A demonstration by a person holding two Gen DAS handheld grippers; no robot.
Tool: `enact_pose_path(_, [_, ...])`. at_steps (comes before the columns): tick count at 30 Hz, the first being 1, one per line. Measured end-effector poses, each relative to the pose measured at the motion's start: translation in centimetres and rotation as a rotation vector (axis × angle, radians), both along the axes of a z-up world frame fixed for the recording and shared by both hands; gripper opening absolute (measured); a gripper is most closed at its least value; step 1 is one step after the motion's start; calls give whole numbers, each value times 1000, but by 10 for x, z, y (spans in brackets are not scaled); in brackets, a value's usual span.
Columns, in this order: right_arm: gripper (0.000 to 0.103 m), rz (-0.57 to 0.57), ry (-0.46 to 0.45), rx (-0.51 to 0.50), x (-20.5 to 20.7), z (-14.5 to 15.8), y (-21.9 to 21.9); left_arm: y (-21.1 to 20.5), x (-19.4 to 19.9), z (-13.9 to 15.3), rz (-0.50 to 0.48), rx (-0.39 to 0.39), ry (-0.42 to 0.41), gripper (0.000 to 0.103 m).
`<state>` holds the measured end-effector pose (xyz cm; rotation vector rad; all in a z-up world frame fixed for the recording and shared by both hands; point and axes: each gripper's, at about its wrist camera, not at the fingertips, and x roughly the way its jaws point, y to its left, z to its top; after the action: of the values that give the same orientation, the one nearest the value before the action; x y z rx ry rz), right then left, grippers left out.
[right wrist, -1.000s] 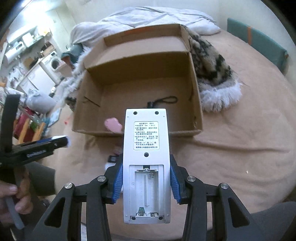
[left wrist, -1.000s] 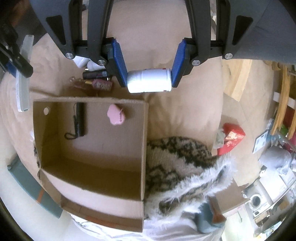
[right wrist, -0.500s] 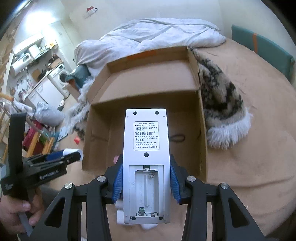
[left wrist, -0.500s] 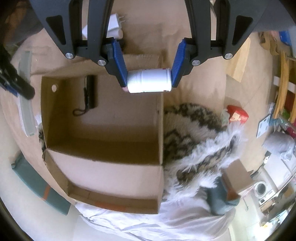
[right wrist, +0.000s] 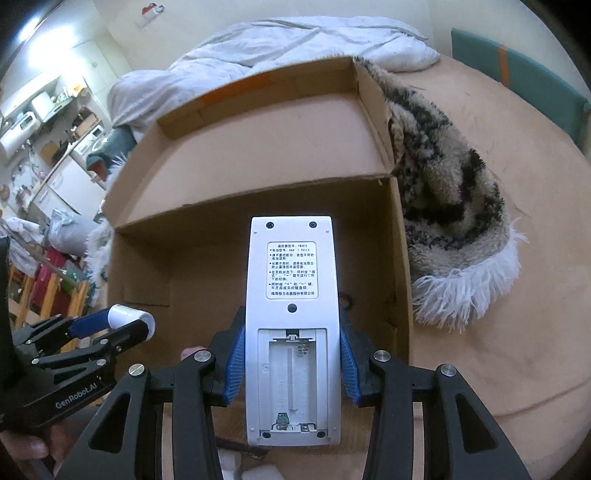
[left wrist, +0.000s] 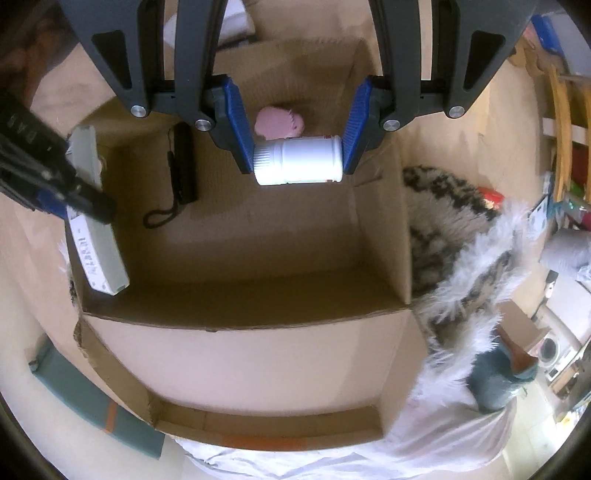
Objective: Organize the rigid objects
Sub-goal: 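Carry the pill bottle and remote into the box with both tools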
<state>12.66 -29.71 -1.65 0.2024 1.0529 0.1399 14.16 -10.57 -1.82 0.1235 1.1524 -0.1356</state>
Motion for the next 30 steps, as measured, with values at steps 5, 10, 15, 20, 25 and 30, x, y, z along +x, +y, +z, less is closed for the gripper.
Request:
enact_pose_path(5, [45, 37, 38, -49, 11, -17, 3, -6, 4, -16, 2, -7, -11, 44])
enact_pose_path(10, [45, 50, 61, -47, 9, -32, 7, -14, -4, -29, -57, 57, -61, 44])
enact_pose_path(15, [45, 73, 44, -115, 5, -35, 17, -8, 1, -39, -22, 35, -26, 44])
enact_pose_path(20, [45, 81, 29, -162, 3, -37, 24, -14, 3, -47, -20, 51, -18, 44])
enact_pose_path(25, [45, 81, 30, -167, 7, -39, 27, -27, -7, -50, -67, 116, -80, 44])
enact_pose_path(30, [46, 64, 75, -126, 13, -47, 25, -27, -10, -56, -63, 134, -75, 44])
